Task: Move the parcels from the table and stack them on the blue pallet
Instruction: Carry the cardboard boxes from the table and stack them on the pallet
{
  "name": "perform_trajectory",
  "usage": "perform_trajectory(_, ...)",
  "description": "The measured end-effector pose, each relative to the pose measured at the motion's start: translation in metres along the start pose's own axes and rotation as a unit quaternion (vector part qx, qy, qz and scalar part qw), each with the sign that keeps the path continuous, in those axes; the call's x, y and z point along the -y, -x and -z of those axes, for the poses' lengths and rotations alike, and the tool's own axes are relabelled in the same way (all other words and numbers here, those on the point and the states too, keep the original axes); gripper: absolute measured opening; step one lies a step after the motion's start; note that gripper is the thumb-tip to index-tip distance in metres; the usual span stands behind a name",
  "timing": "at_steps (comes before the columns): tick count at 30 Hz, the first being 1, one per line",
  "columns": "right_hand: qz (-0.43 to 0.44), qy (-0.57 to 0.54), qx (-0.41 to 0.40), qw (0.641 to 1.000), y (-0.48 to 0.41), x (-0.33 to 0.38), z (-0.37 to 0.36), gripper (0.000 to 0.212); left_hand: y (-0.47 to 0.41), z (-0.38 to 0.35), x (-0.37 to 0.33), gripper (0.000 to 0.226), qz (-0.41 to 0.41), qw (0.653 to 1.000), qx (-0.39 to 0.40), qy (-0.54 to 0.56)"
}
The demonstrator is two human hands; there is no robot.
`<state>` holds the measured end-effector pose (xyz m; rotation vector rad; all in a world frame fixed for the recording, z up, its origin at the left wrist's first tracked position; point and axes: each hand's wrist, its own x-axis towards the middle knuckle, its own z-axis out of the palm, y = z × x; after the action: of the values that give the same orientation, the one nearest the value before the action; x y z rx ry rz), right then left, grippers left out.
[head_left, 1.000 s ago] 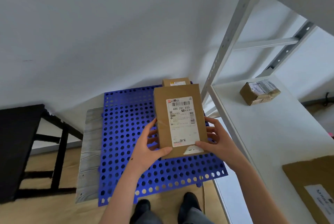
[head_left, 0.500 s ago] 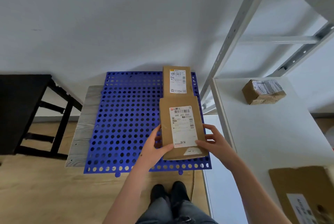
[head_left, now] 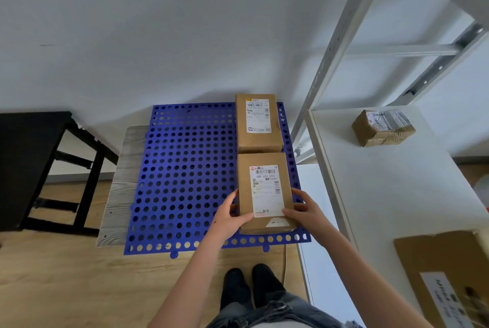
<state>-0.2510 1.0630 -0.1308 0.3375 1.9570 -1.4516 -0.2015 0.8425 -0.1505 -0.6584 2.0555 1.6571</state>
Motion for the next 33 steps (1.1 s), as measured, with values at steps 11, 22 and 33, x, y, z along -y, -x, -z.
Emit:
perform_trajectory(11, 0.006, 0.032, 0.003, 0.999, -0.019, -0.002, 0.002, 0.063, -0.013, 0.004, 0.002, 0.084, 0.02, 1.0, 0.008, 0.017)
perform_trajectory(22, 0.004, 0.014, 0.0, 1.0, -0.027, -0.002, 0.004, 0.056, -0.018, -0.001, -0.002, 0.081, 0.023, 0.999, 0.006, 0.045)
perform_trajectory(33, 0.009, 0.009, 0.007, 1.0, -0.031, -0.002, 0.008, 0.058, -0.022, -0.004, -0.004, 0.08, -0.003, 1.0, 0.007, 0.022)
